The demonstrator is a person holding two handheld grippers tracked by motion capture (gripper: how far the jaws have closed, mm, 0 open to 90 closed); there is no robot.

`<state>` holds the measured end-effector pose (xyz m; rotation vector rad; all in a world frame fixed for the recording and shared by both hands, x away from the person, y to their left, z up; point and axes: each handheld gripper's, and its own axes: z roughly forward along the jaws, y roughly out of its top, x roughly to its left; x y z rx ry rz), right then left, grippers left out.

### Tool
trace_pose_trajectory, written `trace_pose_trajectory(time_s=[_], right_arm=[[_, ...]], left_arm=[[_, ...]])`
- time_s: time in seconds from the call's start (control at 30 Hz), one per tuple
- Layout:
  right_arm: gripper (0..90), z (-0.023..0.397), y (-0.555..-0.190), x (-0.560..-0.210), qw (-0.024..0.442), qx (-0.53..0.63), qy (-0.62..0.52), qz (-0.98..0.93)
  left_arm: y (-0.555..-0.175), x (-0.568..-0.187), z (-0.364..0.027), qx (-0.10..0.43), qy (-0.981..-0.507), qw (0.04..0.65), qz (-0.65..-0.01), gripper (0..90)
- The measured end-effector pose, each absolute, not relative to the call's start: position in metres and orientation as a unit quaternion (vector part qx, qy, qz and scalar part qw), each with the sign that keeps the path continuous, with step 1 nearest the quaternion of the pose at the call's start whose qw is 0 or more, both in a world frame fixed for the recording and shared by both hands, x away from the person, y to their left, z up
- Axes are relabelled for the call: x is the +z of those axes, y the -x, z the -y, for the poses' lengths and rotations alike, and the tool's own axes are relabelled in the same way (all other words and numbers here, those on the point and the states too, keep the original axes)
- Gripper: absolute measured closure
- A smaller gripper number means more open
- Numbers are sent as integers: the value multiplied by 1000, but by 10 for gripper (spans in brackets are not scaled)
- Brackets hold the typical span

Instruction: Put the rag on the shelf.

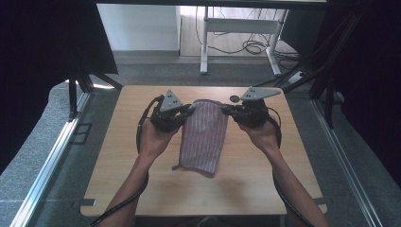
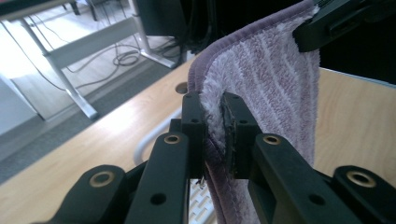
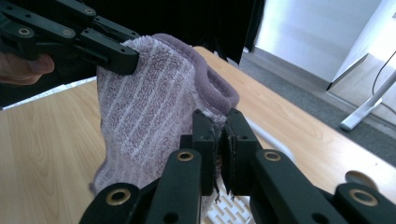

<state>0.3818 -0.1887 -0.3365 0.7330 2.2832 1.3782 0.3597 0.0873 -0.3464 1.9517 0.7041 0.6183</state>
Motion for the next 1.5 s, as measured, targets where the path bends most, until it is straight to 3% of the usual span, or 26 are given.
trace_pose_trajectory(time_s=[0.83,1.5], right_arm=[[842,189,-418,-260,248,502,-258,-787],[838,176,-467,-255,272,489,-286,-778]], left_arm=[[-391,-277,-75,317,-773,476,-274,796],[-441,-270,-75,316,-762,461,-327,787]])
